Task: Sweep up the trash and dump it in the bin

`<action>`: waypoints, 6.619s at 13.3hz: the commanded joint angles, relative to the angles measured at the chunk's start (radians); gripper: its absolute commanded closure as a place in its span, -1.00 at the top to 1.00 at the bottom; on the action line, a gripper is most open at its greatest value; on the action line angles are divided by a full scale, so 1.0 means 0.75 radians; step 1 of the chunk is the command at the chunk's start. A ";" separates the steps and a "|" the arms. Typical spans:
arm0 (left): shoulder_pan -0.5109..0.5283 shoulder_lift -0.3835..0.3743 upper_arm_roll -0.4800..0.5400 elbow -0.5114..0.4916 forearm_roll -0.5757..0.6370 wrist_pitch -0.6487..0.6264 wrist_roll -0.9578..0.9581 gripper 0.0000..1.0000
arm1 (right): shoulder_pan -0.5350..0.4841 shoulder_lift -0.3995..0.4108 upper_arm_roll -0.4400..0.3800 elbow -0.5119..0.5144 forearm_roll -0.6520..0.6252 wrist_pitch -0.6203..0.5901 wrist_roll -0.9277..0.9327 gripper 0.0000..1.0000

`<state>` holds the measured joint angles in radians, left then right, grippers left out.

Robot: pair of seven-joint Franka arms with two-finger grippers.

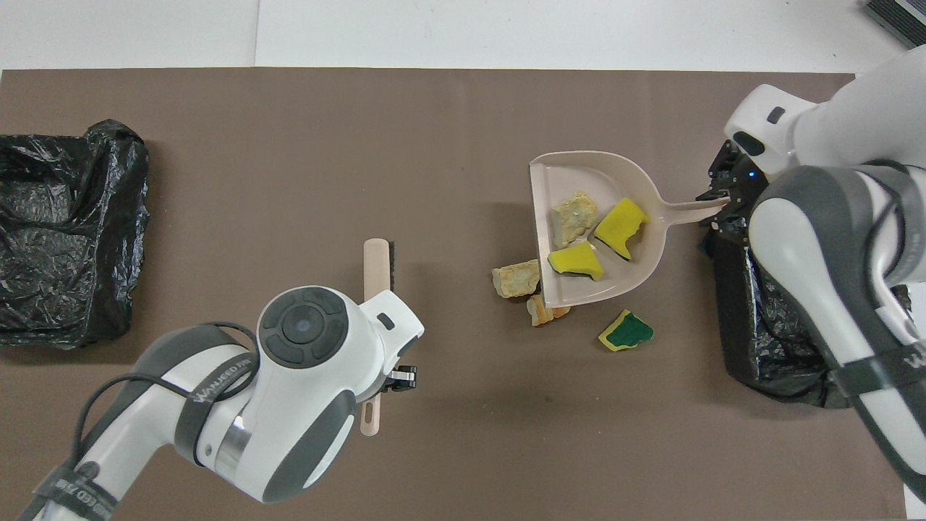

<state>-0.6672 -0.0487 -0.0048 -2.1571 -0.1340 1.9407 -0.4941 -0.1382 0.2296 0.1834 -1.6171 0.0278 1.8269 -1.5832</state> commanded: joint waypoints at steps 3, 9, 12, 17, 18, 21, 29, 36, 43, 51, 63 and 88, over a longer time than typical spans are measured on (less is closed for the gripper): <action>-0.135 0.008 0.021 -0.136 0.023 0.143 -0.216 -1.00 | -0.251 -0.020 0.007 0.096 -0.006 -0.114 -0.335 -1.00; -0.225 0.001 0.021 -0.212 0.021 0.202 -0.272 -1.00 | -0.488 -0.022 0.005 0.158 -0.243 -0.117 -0.503 -1.00; -0.243 0.010 0.021 -0.231 0.021 0.251 -0.347 -1.00 | -0.546 -0.044 0.007 0.154 -0.433 -0.049 -0.507 -1.00; -0.248 0.016 0.021 -0.235 0.021 0.259 -0.343 -1.00 | -0.528 -0.250 0.007 -0.216 -0.730 0.122 -0.424 -1.00; -0.250 0.026 0.021 -0.235 0.021 0.255 -0.345 -1.00 | -0.521 -0.277 0.009 -0.261 -0.811 0.129 -0.342 -1.00; -0.266 0.051 0.021 -0.235 0.019 0.253 -0.358 -1.00 | -0.521 -0.271 0.011 -0.241 -0.951 0.127 -0.323 -1.00; -0.189 0.040 0.039 -0.151 0.021 0.215 -0.354 1.00 | -0.425 -0.300 0.032 -0.126 -1.039 0.092 -0.307 -1.00; 0.200 0.034 0.039 0.016 0.052 0.202 -0.174 1.00 | -0.347 -0.310 0.036 -0.131 -1.209 0.049 -0.270 -1.00; 0.625 0.008 0.041 0.156 0.060 -0.072 0.423 1.00 | -0.343 -0.310 0.044 -0.124 -0.705 -0.020 -0.076 -1.00; 0.785 -0.011 0.039 0.464 0.170 -0.454 0.647 1.00 | -0.051 -0.314 0.068 -0.171 -0.375 -0.074 0.829 -1.00; 0.773 -0.070 0.037 0.729 0.170 -0.667 0.671 1.00 | 0.579 0.088 0.068 -0.041 -0.172 0.180 2.693 -1.00; 0.783 0.040 0.041 0.708 0.152 -0.295 0.710 1.00 | 0.935 -0.099 0.205 -0.480 -0.305 0.507 3.606 1.00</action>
<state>-0.0616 -0.0448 0.0260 -1.6286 -0.0225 1.6759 0.0401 0.5694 0.2514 0.3100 -1.8251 -0.1943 2.1293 1.0600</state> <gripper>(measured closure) 0.000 0.000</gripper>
